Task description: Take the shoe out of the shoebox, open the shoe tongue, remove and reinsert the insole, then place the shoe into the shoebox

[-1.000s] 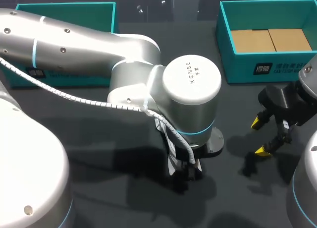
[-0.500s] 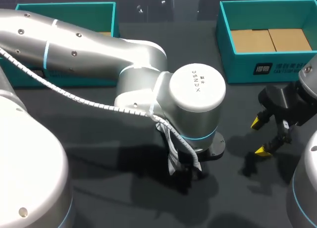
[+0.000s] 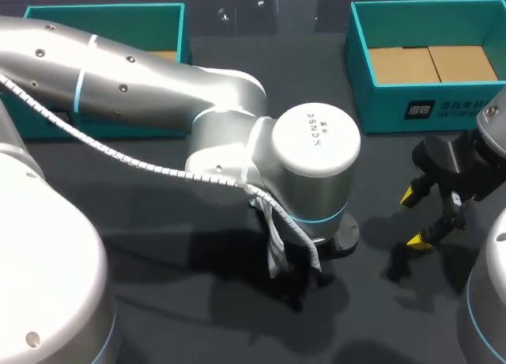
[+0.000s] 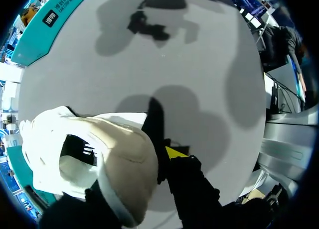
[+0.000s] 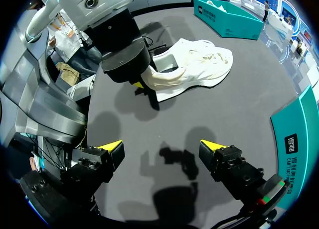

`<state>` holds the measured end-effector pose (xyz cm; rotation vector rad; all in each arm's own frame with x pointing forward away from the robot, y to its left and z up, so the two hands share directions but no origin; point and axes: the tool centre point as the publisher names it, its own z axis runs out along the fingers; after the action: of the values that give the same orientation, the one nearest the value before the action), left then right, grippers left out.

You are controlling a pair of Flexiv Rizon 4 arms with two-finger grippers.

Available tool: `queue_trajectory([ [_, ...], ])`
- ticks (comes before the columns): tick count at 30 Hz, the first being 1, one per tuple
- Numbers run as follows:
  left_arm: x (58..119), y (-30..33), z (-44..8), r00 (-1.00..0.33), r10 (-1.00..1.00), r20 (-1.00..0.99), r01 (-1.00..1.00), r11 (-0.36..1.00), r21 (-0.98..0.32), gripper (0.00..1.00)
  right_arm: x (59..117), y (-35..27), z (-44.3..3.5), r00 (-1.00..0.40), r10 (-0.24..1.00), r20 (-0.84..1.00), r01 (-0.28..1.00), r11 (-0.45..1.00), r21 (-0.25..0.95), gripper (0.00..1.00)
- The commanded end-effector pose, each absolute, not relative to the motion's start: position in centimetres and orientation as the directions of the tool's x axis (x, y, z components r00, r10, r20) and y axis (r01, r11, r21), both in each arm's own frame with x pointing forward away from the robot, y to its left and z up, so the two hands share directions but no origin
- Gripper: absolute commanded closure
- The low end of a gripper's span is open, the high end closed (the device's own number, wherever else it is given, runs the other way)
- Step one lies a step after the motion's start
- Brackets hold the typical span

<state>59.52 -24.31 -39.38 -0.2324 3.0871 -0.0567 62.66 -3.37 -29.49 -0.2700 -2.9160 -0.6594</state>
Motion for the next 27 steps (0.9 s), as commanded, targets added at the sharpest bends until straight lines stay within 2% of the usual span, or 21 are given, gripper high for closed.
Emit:
queue_trajectory([
  [1, 59.9, -23.9, -39.4, -0.99, -0.143, -0.018, -0.142, 0.989, -0.048, 1.0, 62.5, -3.3, -29.6, -0.974, 0.145, 0.172, 0.205, 0.889, 0.41, 0.0],
  [10, 59.6, -23.3, -36.1, -0.996, -0.085, 0.009, -0.086, 0.995, -0.057, 1.0, 62.5, -3.3, -29.6, -0.974, 0.145, 0.172, 0.205, 0.889, 0.41, 0.0],
  [20, 61.4, -21.3, -27.3, -0.999, 0.023, 0.044, 0.021, 0.998, -0.055, 1.0, 62.5, -3.3, -29.6, -0.974, 0.145, 0.172, 0.205, 0.889, 0.41, 0.0],
  [27, 63.5, -18.8, -22.2, -0.999, 0.008, 0.032, 0.007, 0.999, -0.036, 1.0, 62.5, -3.3, -29.6, -0.974, 0.145, 0.172, 0.205, 0.889, 0.41, 0.0],
])
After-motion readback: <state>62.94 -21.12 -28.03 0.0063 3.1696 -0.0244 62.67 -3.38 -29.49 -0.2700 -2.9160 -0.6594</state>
